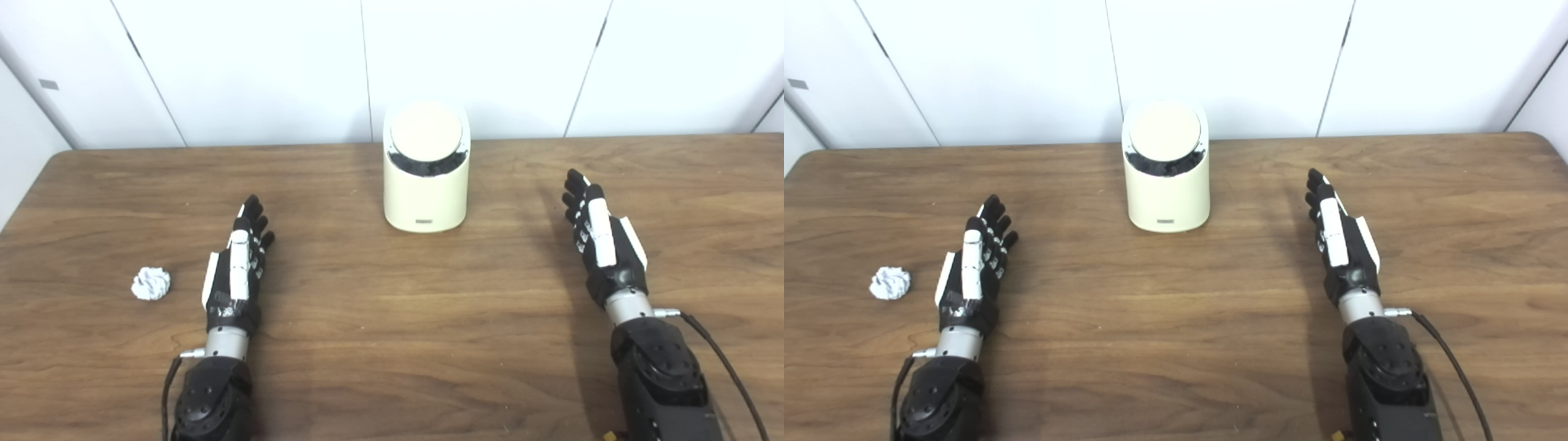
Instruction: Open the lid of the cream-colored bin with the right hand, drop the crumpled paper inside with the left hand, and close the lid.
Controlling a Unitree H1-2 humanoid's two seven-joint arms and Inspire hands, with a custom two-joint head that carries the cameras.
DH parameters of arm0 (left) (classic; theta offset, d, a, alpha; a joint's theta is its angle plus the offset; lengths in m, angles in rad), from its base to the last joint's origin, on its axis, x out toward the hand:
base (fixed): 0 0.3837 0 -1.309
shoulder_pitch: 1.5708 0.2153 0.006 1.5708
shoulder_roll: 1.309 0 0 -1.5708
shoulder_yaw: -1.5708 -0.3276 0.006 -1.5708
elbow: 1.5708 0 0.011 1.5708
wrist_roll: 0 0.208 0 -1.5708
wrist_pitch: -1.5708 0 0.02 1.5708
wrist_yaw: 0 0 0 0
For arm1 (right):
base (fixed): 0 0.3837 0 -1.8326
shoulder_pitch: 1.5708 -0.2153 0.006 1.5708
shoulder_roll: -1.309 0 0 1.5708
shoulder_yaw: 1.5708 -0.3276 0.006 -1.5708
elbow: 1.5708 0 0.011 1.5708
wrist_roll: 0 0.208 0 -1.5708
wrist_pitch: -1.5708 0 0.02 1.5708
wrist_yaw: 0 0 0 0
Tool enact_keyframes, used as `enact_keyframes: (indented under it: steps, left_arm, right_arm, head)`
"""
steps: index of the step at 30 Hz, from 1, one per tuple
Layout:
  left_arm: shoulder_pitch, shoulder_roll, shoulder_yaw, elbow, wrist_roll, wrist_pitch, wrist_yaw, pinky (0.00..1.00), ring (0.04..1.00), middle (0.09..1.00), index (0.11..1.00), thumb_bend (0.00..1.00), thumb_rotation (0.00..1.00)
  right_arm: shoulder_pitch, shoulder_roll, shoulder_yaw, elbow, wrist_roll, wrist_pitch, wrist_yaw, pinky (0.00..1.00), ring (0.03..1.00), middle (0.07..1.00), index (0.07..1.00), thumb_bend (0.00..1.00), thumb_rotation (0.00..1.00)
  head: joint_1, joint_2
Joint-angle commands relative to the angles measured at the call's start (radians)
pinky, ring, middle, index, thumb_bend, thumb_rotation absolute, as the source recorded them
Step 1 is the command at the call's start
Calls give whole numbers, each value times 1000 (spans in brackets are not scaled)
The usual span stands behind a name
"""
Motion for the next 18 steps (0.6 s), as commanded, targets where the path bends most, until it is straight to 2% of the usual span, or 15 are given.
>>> enact_keyframes:
  steps: [1,14,18]
  left_arm:
    - [-11,9,-5,9,2,-4,-3,1000,1000,1000,1000,477,1000]
    - [-11,6,-6,6,7,-6,1,1000,1000,1000,1000,447,1000]
    - [-6,6,-7,9,9,-3,0,1000,1000,1000,1000,458,1000]
  right_arm:
    - [-33,-3,-1,-30,3,-20,-1,1000,968,965,934,479,1000]
    - [-34,-1,0,-33,9,-12,1,1000,970,963,931,468,1000]
    - [-31,-3,2,-30,3,-27,1,1000,964,954,924,468,1000]
  head:
    - [0,1]
    - [1,3]
    - [-7,-15]
